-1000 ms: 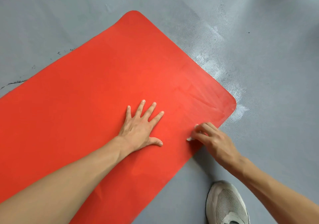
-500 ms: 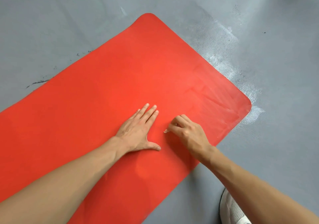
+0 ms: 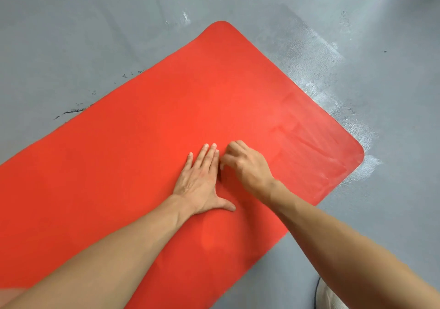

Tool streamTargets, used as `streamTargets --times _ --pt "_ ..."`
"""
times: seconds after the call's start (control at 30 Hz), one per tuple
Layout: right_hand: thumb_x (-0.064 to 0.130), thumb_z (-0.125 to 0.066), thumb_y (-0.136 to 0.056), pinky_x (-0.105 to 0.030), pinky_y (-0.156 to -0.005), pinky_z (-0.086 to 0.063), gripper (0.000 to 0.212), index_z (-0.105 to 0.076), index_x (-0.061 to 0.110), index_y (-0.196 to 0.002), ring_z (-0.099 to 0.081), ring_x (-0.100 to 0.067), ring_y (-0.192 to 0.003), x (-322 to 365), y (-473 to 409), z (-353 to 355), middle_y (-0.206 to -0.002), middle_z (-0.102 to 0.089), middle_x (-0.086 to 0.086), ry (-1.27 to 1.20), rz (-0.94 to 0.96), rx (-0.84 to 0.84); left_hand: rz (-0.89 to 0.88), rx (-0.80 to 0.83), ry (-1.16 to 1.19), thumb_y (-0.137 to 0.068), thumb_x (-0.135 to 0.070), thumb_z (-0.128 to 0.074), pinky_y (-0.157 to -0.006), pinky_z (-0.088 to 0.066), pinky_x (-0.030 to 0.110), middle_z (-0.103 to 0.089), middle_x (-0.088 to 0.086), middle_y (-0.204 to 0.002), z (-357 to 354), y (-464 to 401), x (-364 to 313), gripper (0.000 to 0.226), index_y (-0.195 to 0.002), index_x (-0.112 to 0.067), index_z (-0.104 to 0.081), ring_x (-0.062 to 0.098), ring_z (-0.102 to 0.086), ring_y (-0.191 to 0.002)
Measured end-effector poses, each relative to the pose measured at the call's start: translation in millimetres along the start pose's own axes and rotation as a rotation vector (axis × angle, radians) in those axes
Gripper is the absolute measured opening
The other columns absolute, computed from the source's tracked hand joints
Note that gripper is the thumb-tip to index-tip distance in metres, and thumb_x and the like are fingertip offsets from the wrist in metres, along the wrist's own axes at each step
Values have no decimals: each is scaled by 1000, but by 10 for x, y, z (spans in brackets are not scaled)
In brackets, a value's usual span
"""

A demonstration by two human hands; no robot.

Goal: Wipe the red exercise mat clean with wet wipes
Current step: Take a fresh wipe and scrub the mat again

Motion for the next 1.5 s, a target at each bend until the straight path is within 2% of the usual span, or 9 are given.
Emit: streamTargets --times 0.13,0.37,0.47,0.67,0.8,0.97,1.17,1.27,1.5 --pt "32 -41 -96 -38 -68 -51 39 -77 18 -91 -58 -24 -89 -93 -269 -4 -92 -59 -3 -34 -58 26 21 2 0 -55 -103 -54 -130 0 50 25 10 -171 7 10 28 162 -163 -3 13 20 27 -157" --pt "39 -30 -109 -33 -72 -54 47 -75 24 -105 -60 -18 -92 -372 1257 527 -100 -59 5 -51 -121 92 25 70 -52 -57 -104 -52 -130 1 53 30 12 -169 10 -14 3 160 -162 -2 14 23 31 -155" --pt "29 -43 -103 -28 -73 -51 30 -72 27 -102 -59 -14 -96 -394 1469 595 -103 -57 10 -11 -109 106 28 80 -74 -57 -105 -50 -129 0 54 29 13 -169 12 -15 -20 160 -162 -1 13 25 30 -156" --pt "28 -47 -94 -34 -66 -47 27 -70 24 -82 -57 -20 -90 -472 207 297 -92 -58 0 9 -81 8 44 94 -95 -57 -103 -53 -130 -3 55 20 13 -172 78 -49 -55 160 -163 -1 9 27 21 -159" --pt "30 -40 -92 -32 -68 -47 38 -77 24 -86 -58 -24 -91 -524 -362 197 -93 -59 -2 13 -81 54 101 47 -6 -58 -99 -61 -127 -16 60 1 10 -173 207 -141 -102 150 -165 -11 -3 30 -1 -159" --pt "22 -39 -105 -32 -71 -46 39 -77 24 -113 -53 -23 -84 -653 365 387 -94 -57 -3 -17 22 145 159 99 61 -59 -98 -61 -117 -19 76 13 4 -172 258 -276 -266 137 -165 -40 6 43 -3 -154" --pt "21 -34 -113 -36 -75 -51 39 -73 19 -110 -56 -24 -87 -749 1202 656 -99 -60 -3 -25 239 285 238 172 29 -58 -100 -59 -115 -13 81 27 16 -169 140 -317 -466 148 -163 -30 19 55 11 -154" --pt "21 -33 -113 -36 -73 -50 41 -72 21 -101 -56 -24 -84 -798 723 595 -97 -59 -5 -32 373 308 262 165 34 -60 -99 -58 -116 -11 80 32 17 -167 124 -329 -480 148 -162 -29 23 55 15 -153" --pt "12 -52 -98 -42 -72 -54 26 -76 21 -106 -56 -28 -84 -981 -732 383 -95 -56 -7 -5 523 336 298 204 63 -61 -96 -61 -119 -5 78 38 15 -164 94 -327 -494 147 -160 -32 27 53 23 -152"
Point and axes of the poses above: each hand's wrist, its own y-axis away from the middle knuckle, its own z-axis out of the back of the hand, x = y × z, the point moved 7 cm from there along -y, towards the middle knuckle
